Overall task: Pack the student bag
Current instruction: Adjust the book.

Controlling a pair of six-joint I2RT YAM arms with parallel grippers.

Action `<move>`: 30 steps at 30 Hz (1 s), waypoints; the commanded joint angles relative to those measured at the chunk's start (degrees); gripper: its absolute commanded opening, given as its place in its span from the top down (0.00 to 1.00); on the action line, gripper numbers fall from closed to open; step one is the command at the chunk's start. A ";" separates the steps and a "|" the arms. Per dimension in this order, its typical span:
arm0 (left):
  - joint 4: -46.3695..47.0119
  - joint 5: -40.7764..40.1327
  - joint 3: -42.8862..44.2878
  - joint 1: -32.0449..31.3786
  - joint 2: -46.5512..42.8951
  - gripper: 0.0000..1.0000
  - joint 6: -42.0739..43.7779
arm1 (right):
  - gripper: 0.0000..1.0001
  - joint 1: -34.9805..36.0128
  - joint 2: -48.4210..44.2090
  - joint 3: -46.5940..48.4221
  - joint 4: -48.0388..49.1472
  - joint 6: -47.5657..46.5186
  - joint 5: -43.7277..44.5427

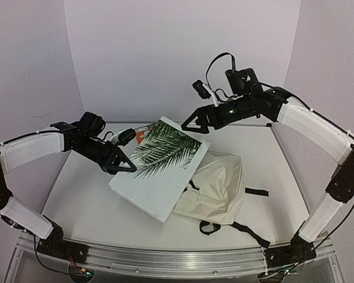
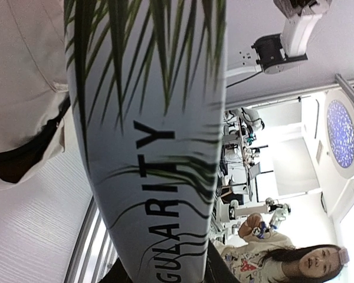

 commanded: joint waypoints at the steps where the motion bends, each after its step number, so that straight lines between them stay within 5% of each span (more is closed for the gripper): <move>1: -9.36 4.57 5.87 -3.05 1.23 0.82 9.86 | 0.02 -4.71 2.47 2.10 -6.09 -2.42 -8.15; 6: -13.59 4.78 8.78 -5.39 3.79 0.81 14.26 | 0.02 -6.27 5.77 0.42 -8.34 -3.15 -20.76; 17: -17.47 5.02 13.26 -5.79 7.94 0.82 18.97 | 0.06 -6.23 5.32 -2.87 -9.07 -6.49 -34.35; 24: -19.57 4.55 16.01 -5.80 9.81 0.84 20.71 | 0.39 -6.22 7.35 -4.78 -8.81 -8.48 -40.46; 27: -16.14 2.14 15.31 -5.80 9.24 0.73 17.97 | 0.59 -6.25 7.98 -3.53 -8.59 -8.42 -39.90; 30: -10.61 -0.55 13.47 -5.64 7.53 0.53 13.15 | 0.65 -6.23 8.36 -2.45 -8.46 -7.77 -39.10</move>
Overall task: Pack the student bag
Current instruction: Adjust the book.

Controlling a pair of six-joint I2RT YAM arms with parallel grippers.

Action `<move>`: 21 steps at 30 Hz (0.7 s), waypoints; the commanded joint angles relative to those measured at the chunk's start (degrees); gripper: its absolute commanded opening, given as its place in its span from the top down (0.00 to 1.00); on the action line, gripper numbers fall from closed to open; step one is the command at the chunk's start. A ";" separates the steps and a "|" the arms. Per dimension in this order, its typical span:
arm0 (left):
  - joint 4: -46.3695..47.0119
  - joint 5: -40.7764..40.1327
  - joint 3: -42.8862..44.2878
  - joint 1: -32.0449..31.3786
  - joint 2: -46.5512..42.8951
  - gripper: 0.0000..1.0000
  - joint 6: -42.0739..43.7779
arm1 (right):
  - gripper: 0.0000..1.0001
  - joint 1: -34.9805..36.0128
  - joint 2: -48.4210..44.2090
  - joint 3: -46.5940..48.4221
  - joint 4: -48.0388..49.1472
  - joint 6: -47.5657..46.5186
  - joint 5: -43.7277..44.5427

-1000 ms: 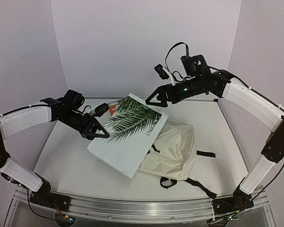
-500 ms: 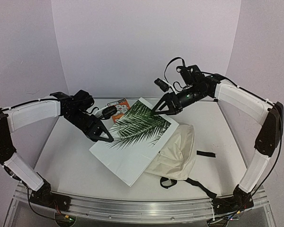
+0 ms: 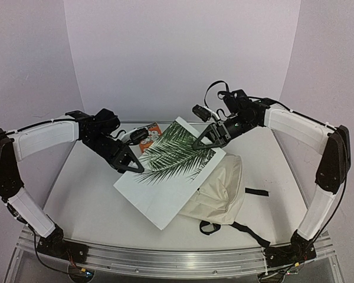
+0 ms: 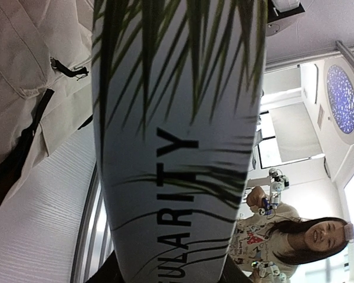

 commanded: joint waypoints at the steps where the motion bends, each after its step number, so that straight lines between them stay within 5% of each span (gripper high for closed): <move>1: 9.74 -2.70 -0.21 0.10 -2.68 0.48 -5.32 | 0.65 0.70 0.86 2.73 0.76 -0.58 -0.47; 9: 35.23 -11.42 -11.59 8.54 -14.02 0.11 -23.49 | 0.71 0.69 -0.33 4.89 2.50 2.51 2.65; 16: 56.09 -26.83 -22.09 12.50 -23.80 0.05 -34.31 | 0.73 0.33 -3.53 5.17 14.62 16.02 9.14; 21: 70.92 -30.13 -26.42 12.61 -27.67 0.04 -41.23 | 0.72 -0.03 -6.83 4.97 25.96 25.88 13.64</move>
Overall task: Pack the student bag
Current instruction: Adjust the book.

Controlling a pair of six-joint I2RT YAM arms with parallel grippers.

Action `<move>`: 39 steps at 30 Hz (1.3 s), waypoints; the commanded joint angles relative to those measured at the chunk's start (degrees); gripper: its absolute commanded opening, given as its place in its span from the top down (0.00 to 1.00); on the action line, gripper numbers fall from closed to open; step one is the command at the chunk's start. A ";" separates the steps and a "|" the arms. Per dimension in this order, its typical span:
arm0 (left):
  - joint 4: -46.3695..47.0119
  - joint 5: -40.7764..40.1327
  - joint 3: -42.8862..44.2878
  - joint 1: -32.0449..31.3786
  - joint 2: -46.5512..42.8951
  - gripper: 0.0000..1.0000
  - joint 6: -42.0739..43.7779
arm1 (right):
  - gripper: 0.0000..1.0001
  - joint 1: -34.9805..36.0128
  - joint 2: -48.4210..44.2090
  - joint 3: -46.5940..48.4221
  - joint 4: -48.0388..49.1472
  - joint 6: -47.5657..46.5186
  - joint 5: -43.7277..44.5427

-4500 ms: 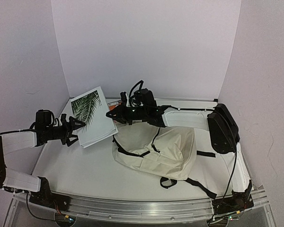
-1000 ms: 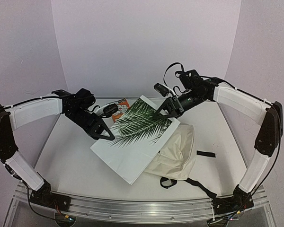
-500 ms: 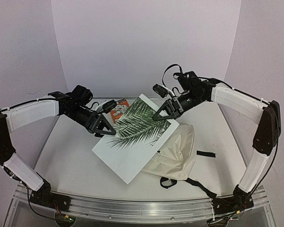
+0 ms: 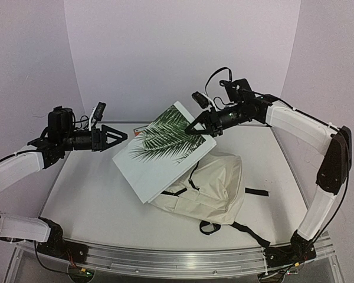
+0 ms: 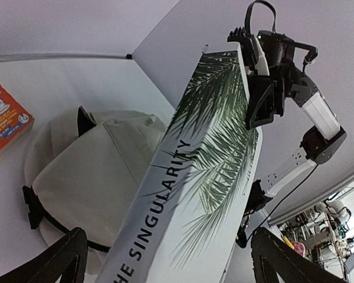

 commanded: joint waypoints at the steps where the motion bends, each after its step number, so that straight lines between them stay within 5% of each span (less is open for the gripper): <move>1: 17.75 -5.51 -1.17 0.17 -2.69 0.04 -8.17 | 0.72 -0.47 -7.46 1.78 16.12 12.52 4.85; 9: 17.81 -3.90 -0.53 0.17 -4.60 0.03 -9.40 | 0.73 -0.48 -13.92 -4.93 35.38 23.22 8.75; 16: 30.91 7.51 -1.75 0.08 -1.79 0.02 -18.53 | 0.73 -0.43 -16.17 -10.20 45.03 28.07 10.69; 25: 37.40 9.97 1.20 -0.53 1.67 0.03 -22.79 | 0.73 -0.37 -15.62 -13.13 49.39 30.81 10.08; 33: 52.72 6.69 -0.38 -0.69 6.91 0.15 -33.57 | 0.73 -0.36 -14.48 -14.59 50.77 31.71 9.38; 39: 54.78 6.44 0.35 -1.41 10.27 0.27 -36.06 | 0.73 -0.37 -13.93 -15.03 51.15 31.60 9.38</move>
